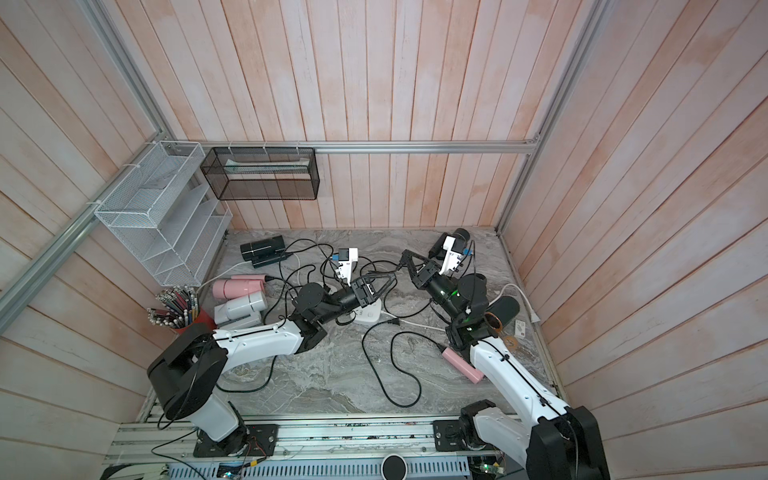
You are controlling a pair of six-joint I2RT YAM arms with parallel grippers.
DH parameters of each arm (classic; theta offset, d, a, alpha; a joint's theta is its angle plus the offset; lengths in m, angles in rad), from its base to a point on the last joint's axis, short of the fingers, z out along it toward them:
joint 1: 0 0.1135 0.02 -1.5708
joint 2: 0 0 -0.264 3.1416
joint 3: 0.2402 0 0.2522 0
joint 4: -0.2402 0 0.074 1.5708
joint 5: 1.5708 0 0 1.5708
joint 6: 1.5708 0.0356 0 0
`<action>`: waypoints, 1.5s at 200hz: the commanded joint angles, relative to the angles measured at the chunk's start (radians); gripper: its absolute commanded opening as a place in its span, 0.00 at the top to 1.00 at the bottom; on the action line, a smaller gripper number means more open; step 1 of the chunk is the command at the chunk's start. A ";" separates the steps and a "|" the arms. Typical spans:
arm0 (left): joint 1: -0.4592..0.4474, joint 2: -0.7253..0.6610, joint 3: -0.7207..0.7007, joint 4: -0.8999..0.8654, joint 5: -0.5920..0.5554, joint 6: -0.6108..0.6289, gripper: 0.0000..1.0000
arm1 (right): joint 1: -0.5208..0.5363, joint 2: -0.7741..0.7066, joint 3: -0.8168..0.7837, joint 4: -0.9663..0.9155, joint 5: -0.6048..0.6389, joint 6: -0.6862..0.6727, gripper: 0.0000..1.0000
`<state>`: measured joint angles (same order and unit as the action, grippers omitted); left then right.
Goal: Charge the blow dryers
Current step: Pick up the plug from the center of the board.
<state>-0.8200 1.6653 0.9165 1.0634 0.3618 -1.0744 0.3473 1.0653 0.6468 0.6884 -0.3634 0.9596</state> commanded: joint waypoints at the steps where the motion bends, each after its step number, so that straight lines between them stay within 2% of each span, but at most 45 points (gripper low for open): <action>1: -0.002 0.030 0.033 0.043 0.002 -0.034 0.61 | 0.010 -0.025 -0.009 0.068 -0.029 0.023 0.83; 86: 0.010 0.077 0.054 0.113 -0.004 -0.072 0.65 | 0.018 -0.039 -0.039 0.089 -0.049 0.044 0.83; 154: 0.013 0.088 0.068 0.125 0.002 -0.085 0.75 | 0.024 -0.045 -0.050 0.088 -0.043 0.042 0.83; 202: 0.013 0.090 0.073 0.117 0.012 -0.088 0.87 | 0.027 -0.043 -0.057 0.090 -0.032 0.042 0.82; 223: 0.018 0.083 0.065 0.099 0.015 -0.085 0.90 | 0.027 -0.050 -0.058 0.072 -0.026 0.034 0.75; 240: 0.035 0.065 0.052 0.062 0.020 -0.074 0.93 | 0.027 -0.061 -0.048 0.022 -0.021 0.009 0.60; 260: 0.068 0.039 0.026 0.011 0.048 -0.056 0.94 | 0.024 -0.067 -0.025 -0.056 -0.041 -0.034 0.47; 274: 0.099 0.019 0.006 -0.016 0.096 -0.039 0.94 | 0.013 -0.064 -0.003 -0.118 -0.081 -0.062 0.40; 300: 0.176 -0.018 -0.023 -0.073 0.238 0.006 0.94 | -0.045 -0.069 0.005 -0.190 -0.205 -0.080 0.34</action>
<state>-0.7017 1.7027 0.9237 1.0496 0.4526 -1.1336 0.3466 1.0103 0.6189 0.5964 -0.4473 0.9268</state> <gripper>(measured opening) 0.137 0.642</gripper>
